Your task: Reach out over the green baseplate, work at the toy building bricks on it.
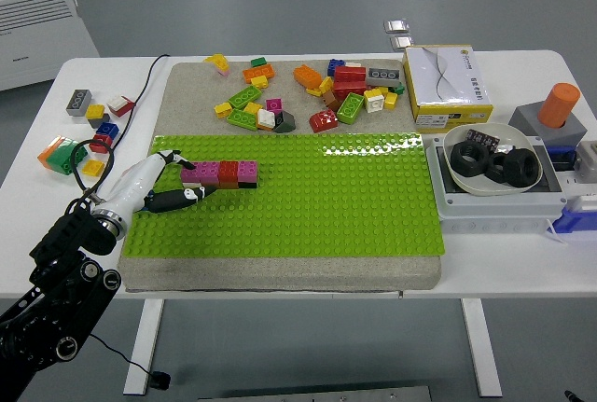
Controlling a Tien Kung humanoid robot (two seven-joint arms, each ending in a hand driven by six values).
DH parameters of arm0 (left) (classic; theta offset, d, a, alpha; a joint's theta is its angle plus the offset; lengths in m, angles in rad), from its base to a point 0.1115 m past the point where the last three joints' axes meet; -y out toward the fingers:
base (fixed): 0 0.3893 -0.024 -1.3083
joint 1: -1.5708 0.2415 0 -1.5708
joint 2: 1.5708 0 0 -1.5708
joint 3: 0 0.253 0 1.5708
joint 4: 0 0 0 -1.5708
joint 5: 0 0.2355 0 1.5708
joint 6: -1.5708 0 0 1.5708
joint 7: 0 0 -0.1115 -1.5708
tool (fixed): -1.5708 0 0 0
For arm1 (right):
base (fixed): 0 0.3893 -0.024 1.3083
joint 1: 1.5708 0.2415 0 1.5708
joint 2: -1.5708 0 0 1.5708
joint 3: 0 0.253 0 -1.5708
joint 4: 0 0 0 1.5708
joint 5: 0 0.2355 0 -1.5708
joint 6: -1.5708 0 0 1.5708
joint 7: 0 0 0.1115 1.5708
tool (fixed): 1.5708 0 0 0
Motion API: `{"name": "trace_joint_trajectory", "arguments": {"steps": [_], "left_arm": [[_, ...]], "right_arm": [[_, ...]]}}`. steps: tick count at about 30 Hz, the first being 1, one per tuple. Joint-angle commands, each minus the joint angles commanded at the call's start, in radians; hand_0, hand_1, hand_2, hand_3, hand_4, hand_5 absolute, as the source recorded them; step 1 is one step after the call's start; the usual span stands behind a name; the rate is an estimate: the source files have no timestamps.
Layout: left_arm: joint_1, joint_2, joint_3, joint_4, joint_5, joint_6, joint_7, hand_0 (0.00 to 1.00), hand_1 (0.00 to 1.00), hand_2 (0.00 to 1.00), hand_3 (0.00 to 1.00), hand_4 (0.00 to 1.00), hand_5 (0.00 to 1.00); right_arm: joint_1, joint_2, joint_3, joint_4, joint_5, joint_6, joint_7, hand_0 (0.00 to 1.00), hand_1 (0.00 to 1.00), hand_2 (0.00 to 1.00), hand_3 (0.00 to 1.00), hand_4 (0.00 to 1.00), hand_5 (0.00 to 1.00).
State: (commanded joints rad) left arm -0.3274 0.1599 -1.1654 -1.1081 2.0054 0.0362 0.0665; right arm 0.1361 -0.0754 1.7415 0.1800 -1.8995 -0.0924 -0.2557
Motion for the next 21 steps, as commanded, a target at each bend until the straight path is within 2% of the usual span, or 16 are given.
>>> {"name": "trace_joint_trajectory", "arguments": {"steps": [13, 21], "left_arm": [[0.005, 0.001, 0.0, -0.008, -0.036, 0.014, -0.009, 0.965, 0.929, 0.931, 0.662, 0.955, 0.657], [-0.004, -0.001, -0.018, -0.057, -0.11, 0.037, -0.047, 0.96, 0.918, 0.93, 0.678, 0.948, 0.637]], "right_arm": [[-0.006, 0.007, 0.018, 0.0, -0.018, 0.003, 0.0, 0.519, 0.6, 0.724, 0.816, 0.92, 0.998], [-0.01, 0.025, 0.067, 0.0, -0.079, 0.012, -0.002, 0.519, 0.613, 0.732, 0.815, 0.919, 0.998]]}}
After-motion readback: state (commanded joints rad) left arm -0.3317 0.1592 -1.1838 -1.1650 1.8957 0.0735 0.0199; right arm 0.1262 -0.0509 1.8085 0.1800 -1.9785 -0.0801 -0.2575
